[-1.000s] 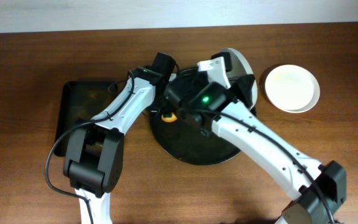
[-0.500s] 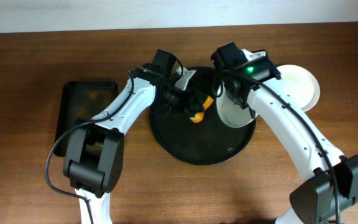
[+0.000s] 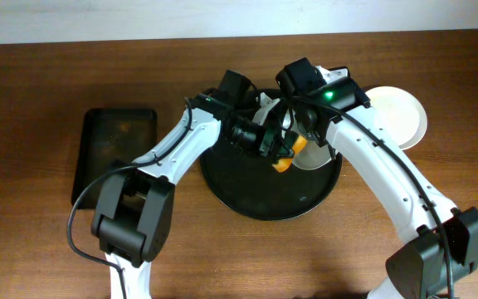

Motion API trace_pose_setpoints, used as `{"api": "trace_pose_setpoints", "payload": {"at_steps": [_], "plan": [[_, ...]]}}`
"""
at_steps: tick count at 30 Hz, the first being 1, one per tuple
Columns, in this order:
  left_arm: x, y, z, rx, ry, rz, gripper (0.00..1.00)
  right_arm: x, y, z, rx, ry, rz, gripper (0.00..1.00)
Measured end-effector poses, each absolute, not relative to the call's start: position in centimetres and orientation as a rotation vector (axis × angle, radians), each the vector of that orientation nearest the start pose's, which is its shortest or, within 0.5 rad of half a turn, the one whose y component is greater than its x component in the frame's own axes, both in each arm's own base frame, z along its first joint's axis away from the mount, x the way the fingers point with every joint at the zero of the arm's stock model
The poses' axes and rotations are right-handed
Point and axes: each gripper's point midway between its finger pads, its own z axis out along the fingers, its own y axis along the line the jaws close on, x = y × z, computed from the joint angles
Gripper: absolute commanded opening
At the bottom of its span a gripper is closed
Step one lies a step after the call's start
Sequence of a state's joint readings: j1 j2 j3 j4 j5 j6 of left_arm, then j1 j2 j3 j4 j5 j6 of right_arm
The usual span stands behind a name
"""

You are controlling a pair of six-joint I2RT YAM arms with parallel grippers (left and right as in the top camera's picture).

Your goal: Clean dirty plates on tray and stack at the side

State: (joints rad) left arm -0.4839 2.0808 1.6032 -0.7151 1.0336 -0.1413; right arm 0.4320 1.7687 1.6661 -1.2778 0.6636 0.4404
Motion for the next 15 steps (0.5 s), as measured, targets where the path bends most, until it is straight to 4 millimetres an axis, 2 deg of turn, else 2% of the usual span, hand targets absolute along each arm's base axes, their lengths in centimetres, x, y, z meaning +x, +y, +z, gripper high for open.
{"api": "trace_pose_setpoints", "payload": {"at_steps": [15], "plan": [[33.66,-35.23,12.79,0.658,2.647,-1.531,0.00,37.03,5.48,20.70,0.101,2.595,-0.697,0.04]]}}
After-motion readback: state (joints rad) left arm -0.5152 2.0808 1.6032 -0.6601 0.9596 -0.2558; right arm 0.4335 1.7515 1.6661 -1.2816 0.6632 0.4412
